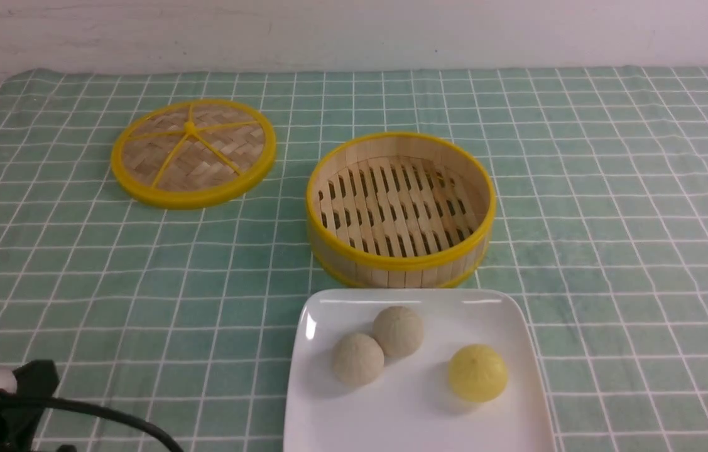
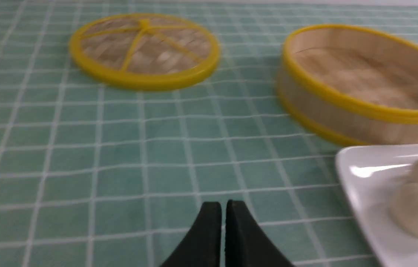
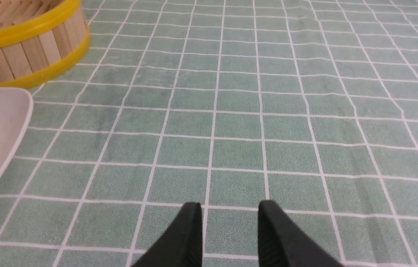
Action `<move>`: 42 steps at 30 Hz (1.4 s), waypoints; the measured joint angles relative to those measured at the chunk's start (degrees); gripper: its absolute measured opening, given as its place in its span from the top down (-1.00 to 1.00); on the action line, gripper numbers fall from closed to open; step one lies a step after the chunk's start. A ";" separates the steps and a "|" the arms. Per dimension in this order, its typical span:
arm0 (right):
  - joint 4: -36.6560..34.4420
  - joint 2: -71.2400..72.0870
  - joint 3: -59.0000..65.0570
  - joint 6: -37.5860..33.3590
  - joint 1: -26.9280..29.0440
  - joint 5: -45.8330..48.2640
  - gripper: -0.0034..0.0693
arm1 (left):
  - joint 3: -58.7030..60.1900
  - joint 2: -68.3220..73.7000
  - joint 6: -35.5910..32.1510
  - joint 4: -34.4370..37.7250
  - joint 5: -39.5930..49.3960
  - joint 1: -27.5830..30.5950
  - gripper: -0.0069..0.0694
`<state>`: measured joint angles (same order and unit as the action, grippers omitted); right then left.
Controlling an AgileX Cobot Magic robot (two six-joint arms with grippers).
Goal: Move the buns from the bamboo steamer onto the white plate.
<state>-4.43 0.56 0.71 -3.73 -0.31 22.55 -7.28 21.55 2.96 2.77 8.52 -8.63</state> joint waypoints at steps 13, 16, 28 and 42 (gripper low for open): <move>0.00 0.00 0.00 0.00 0.00 0.00 0.25 | 8.80 -19.75 12.71 -7.88 6.76 11.05 0.67; 0.00 0.00 0.00 0.00 0.00 0.00 0.25 | 8.80 -21.76 13.25 -9.29 9.58 11.05 0.66; 0.00 0.00 0.00 0.00 0.00 0.00 0.25 | 8.80 -22.19 13.32 -10.31 12.33 11.05 0.66; 0.00 0.00 0.00 0.00 0.00 0.00 0.25 | 8.75 -22.19 13.32 -10.31 12.51 11.05 0.65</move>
